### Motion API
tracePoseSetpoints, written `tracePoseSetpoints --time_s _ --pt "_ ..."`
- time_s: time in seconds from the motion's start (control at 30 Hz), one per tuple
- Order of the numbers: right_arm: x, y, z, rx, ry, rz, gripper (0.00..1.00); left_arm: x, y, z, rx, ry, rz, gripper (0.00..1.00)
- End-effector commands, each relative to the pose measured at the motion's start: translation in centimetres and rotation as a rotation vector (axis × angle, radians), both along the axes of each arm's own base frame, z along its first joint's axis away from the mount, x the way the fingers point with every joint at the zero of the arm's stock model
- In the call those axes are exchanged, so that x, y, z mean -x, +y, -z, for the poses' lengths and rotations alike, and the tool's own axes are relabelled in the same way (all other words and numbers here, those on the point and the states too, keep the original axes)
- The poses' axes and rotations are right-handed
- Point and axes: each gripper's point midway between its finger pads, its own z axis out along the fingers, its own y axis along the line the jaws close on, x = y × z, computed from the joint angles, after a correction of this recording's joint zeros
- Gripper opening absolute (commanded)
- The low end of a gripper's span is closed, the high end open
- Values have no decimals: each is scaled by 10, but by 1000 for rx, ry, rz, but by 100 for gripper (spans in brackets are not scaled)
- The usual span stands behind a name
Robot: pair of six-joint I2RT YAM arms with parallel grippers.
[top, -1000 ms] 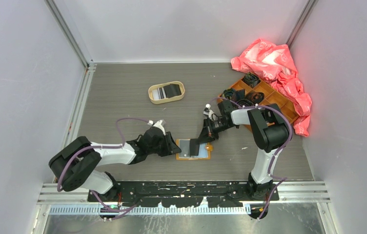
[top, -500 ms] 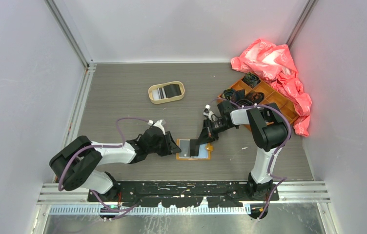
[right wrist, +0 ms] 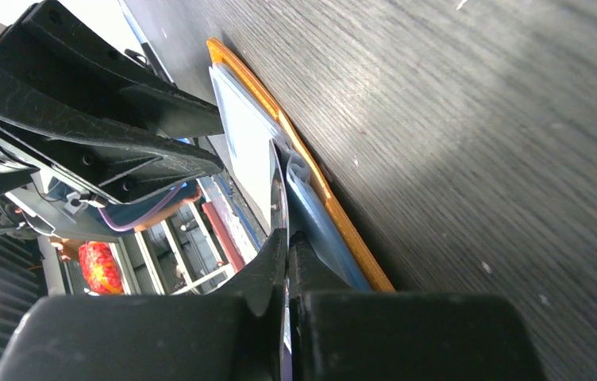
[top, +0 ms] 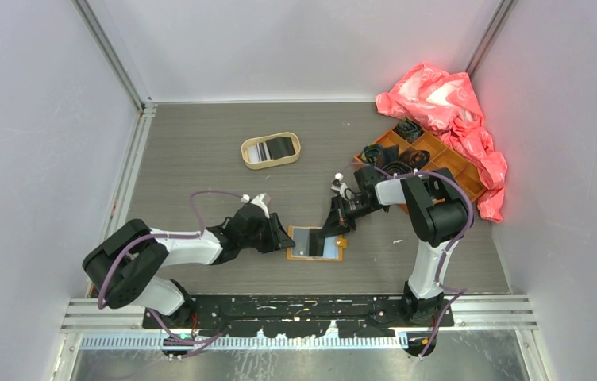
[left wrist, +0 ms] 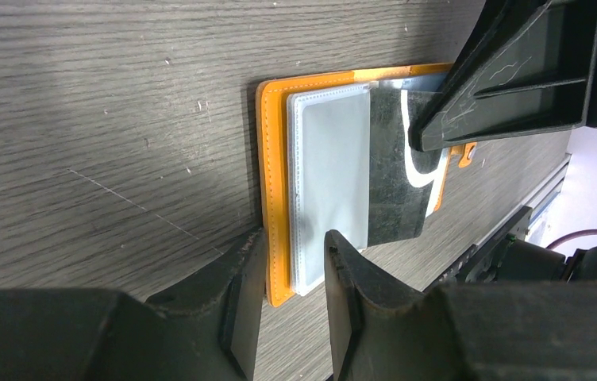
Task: Put the credit cards into the card holder
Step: Insert the credit card into the card holder.
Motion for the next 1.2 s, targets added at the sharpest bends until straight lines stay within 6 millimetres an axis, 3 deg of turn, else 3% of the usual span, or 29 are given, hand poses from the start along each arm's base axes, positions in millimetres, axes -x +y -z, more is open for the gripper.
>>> tracePoseSetpoints --time_s 0.0,0.93,1.17 --pt "1 0 2 21 -25 2 5 -2 2 9 -36 1 10 34" --pt "-9 11 3 8 -28 -5 8 -10 -12 14 -34 14 44 32" --pt "-11 11 1 13 -39 -14 15 -15 -6 3 -53 -26 25 33"
